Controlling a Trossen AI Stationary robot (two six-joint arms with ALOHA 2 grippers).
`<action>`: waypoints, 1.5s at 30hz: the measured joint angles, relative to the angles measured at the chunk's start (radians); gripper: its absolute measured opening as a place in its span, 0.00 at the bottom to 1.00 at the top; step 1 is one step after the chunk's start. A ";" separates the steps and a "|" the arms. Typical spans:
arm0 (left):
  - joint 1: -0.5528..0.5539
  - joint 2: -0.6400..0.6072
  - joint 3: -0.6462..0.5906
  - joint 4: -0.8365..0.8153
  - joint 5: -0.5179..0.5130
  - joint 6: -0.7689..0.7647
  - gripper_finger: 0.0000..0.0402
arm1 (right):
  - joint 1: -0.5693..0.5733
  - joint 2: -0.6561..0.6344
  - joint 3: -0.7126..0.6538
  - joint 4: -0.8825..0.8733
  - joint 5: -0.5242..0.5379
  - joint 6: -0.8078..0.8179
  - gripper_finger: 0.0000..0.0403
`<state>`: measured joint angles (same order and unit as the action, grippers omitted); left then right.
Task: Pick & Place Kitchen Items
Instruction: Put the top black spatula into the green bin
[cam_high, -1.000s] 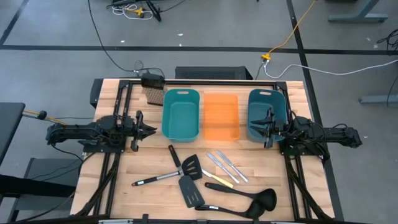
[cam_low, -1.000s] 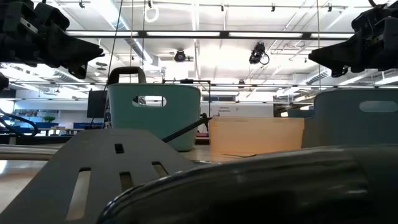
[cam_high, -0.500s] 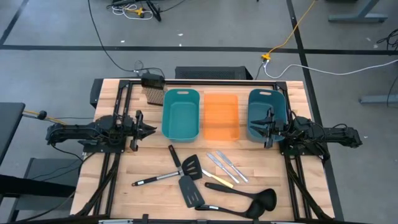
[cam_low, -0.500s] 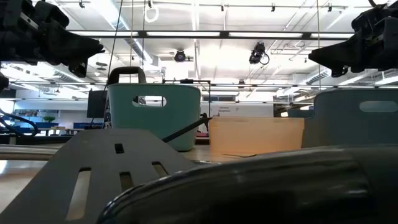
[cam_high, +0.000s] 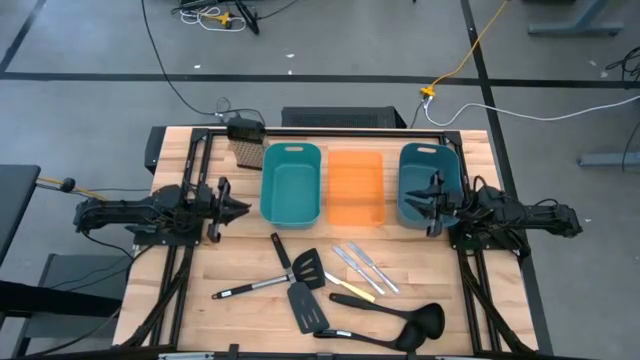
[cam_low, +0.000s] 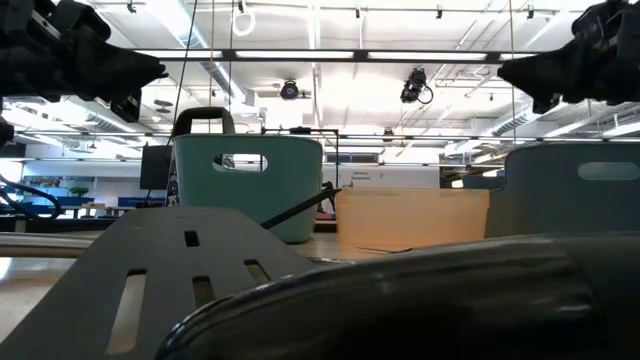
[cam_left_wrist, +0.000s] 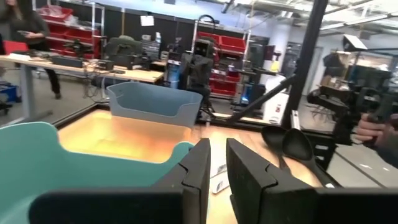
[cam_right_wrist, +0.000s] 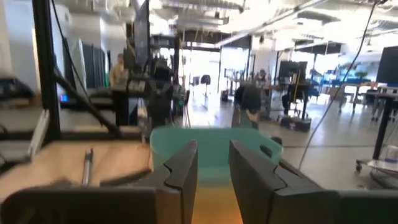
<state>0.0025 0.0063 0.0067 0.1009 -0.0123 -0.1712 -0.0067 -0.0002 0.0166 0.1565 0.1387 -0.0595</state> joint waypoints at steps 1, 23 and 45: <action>0.000 0.000 0.000 0.000 0.003 0.000 0.14 | 0.000 0.000 0.000 0.004 0.000 0.025 0.25; -0.100 0.202 0.412 -0.216 -0.180 0.131 0.01 | 0.000 0.000 0.000 0.014 0.002 0.060 0.25; -0.267 0.910 1.094 -1.347 -0.389 -0.375 0.00 | 0.000 0.000 0.000 -0.068 0.011 0.023 0.04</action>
<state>-0.2642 0.9163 1.1007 -1.2457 -0.4010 -0.5461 -0.0071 -0.0002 0.0166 0.0883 0.1497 -0.0368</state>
